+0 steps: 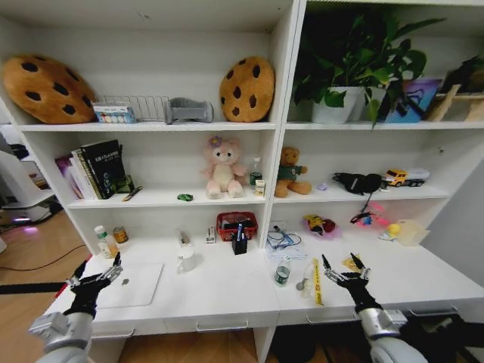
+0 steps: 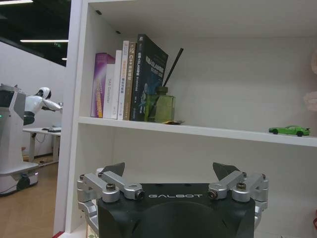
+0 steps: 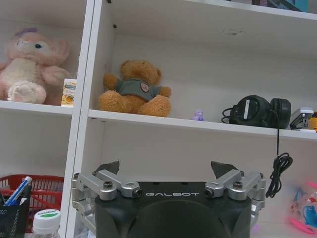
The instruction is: Organize the objects on the table.
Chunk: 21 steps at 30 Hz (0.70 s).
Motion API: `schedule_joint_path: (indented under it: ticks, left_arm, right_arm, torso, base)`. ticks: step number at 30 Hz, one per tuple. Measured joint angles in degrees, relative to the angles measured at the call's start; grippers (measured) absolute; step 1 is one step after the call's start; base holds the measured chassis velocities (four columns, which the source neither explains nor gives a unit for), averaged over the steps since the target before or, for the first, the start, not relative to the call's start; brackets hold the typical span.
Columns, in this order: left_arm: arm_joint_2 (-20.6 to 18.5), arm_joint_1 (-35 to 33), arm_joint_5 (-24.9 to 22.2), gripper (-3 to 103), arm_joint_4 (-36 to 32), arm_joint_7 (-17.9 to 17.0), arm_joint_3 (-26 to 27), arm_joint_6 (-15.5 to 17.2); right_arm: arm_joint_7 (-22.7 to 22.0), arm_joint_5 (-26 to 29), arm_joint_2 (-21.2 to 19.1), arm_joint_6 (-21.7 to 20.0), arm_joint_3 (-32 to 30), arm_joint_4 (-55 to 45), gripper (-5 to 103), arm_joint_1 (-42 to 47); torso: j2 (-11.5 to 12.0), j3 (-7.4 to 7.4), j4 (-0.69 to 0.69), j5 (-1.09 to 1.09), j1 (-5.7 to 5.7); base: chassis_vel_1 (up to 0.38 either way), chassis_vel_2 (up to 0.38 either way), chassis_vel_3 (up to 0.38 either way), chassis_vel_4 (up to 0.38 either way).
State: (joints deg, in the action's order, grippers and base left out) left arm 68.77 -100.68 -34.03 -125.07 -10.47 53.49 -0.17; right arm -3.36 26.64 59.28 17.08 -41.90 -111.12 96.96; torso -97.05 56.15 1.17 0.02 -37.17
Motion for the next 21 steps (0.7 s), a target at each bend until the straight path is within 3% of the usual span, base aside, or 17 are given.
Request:
schedule_joint_path:
  ticks: [10, 21]
  left_arm:
    - [0.43, 0.0, 0.04, 100, -0.02, 0.0, 0.01, -0.08]
    - [0.9, -0.69, -0.58, 100, 0.02, 0.09, 0.98, -0.19]
  right_arm:
    - [0.8, -2.74, 0.35, 0.12, 2.09, 0.12, 100, 0.25]
    - [4.7, -4.51, -1.11, -2.43, 7.4, 0.24, 100, -3.21]
  torso:
    - [0.0, 0.0, 0.0, 0.04, 0.0]
    - [0.0, 0.0, -0.01, 0.03, 0.0]
  base:
    - [0.023, 0.037, -0.017, -0.016]
    - [0.0, 0.0, 0.0, 0.0]
